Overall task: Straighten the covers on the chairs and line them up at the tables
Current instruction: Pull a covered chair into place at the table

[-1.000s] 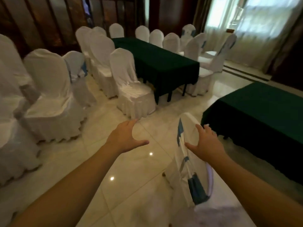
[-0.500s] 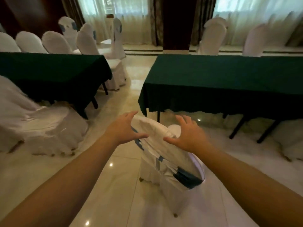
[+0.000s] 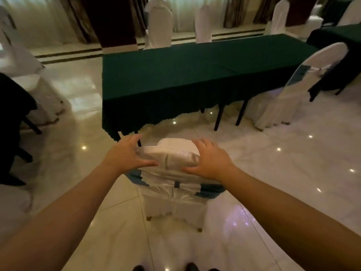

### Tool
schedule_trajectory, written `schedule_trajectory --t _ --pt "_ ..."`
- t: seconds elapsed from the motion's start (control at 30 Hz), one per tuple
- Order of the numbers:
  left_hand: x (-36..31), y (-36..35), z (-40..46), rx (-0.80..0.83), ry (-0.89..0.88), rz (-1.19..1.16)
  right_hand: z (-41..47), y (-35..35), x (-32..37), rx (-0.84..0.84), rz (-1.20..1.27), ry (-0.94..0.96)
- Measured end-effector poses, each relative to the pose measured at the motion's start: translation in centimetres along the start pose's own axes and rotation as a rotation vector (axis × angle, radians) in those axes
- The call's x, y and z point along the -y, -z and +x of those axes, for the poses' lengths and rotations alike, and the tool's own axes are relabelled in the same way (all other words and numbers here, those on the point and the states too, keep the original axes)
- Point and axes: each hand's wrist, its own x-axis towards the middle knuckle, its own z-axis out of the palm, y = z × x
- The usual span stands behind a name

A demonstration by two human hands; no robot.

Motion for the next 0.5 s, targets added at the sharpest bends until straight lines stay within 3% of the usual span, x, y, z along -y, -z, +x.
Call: schedule_trajectory --t 0.3,0.5 --pt "5.2 -1.8 3.2 0.136 -0.213 0.014 -1.6 -1.7 3.5 0.081 0.024 -0.299" --pt "5.4 -3.8 4.4 0.227 -0.251 0.126 -1.3 -3.1 2.3 0.073 -0.047 -0.376"
